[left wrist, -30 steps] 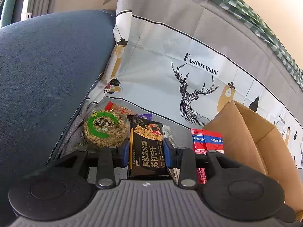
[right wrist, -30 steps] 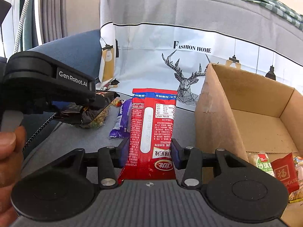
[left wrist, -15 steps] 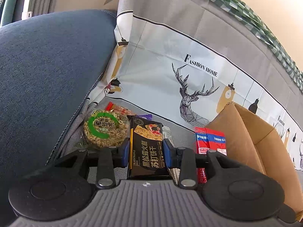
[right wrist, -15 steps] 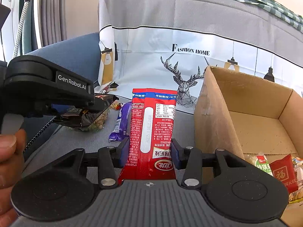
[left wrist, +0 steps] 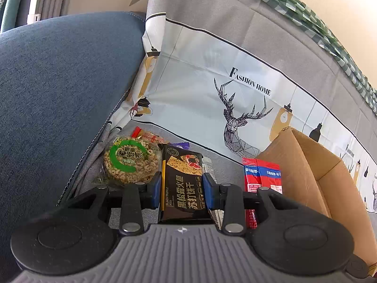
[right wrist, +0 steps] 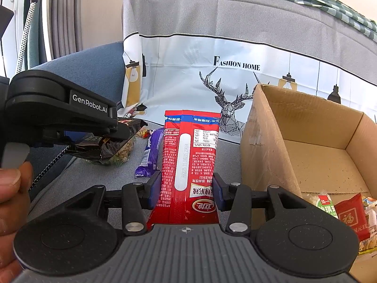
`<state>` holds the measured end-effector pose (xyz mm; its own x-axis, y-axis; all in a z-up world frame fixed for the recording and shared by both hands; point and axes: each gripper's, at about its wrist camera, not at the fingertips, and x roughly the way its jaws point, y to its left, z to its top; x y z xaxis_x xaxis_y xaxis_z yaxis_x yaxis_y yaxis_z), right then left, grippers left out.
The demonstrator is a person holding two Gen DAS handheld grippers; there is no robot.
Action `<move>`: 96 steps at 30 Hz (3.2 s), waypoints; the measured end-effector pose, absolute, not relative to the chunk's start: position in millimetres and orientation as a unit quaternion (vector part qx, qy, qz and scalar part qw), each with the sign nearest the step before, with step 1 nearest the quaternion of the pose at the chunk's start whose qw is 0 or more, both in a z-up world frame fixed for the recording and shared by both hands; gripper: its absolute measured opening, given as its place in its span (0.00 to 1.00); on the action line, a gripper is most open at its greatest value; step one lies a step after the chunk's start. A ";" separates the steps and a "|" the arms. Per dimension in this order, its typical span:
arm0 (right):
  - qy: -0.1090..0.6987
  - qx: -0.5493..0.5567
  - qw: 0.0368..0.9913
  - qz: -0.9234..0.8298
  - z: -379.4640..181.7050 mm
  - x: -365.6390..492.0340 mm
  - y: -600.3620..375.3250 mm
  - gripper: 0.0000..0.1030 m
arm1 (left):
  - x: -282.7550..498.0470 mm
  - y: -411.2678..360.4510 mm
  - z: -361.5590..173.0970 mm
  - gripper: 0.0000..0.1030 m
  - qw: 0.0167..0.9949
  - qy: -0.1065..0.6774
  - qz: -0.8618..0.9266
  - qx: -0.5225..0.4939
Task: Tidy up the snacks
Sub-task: 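Lift the red wafer pack with the right tool while the left tool lifts the biscuit pack, then carry the red wafer pack and biscuit pack toward the cardboard box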
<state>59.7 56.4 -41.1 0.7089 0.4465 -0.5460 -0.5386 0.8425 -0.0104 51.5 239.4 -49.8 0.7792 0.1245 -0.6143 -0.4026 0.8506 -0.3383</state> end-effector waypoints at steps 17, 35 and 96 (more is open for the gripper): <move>0.272 -0.085 0.920 0.268 -41.1 60.5 56.5 0.45 | 51.9 239.5 -49.7 0.38 0.914 0.299 0.144 -0.233; 0.252 -0.079 0.927 0.267 -27.4 52.8 55.8 0.44 | 47.7 239.3 -44.6 0.38 0.918 0.289 0.152 -0.225; 0.138 -0.036 0.984 0.110 38.9 85.2 -123.5 0.44 | 58.3 50.9 19.5 0.38 0.973 0.140 -0.068 -0.172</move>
